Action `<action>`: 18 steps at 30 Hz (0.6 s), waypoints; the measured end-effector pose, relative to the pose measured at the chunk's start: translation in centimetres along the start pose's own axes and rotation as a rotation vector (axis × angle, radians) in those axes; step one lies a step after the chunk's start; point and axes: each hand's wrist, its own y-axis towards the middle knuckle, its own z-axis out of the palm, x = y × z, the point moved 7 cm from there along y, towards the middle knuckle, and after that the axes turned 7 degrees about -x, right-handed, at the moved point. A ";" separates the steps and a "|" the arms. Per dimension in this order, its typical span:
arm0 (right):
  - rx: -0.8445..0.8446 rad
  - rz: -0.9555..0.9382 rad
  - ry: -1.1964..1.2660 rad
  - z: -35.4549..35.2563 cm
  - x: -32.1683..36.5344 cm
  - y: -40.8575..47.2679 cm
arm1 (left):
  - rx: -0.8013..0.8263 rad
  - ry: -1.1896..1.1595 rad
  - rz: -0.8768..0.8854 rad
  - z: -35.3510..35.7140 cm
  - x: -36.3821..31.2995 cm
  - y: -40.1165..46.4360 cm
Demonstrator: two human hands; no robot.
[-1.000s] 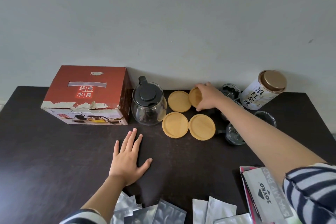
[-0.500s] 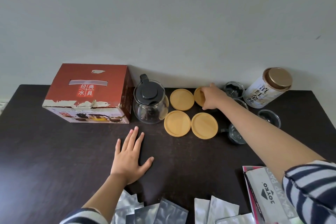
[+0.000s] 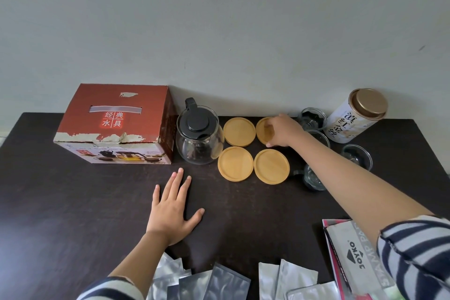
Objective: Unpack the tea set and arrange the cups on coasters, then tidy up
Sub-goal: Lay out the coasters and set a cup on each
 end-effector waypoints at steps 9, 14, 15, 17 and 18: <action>-0.059 0.029 0.057 0.4 0.6 0.0 | -0.001 -0.007 0.003 0.1 0.1 0.0; -0.070 0.039 0.078 0.8 0.4 -0.1 | 0.009 0.011 0.002 0.2 0.1 0.0; -0.072 0.041 0.083 0.9 0.4 -0.2 | 0.011 0.015 0.003 0.2 0.1 0.0; -0.078 0.043 0.091 1.0 0.3 -0.2 | 0.006 0.016 0.004 0.1 0.1 0.0; -0.081 0.042 0.092 1.1 0.3 -0.3 | 0.006 0.015 0.003 0.1 0.1 0.0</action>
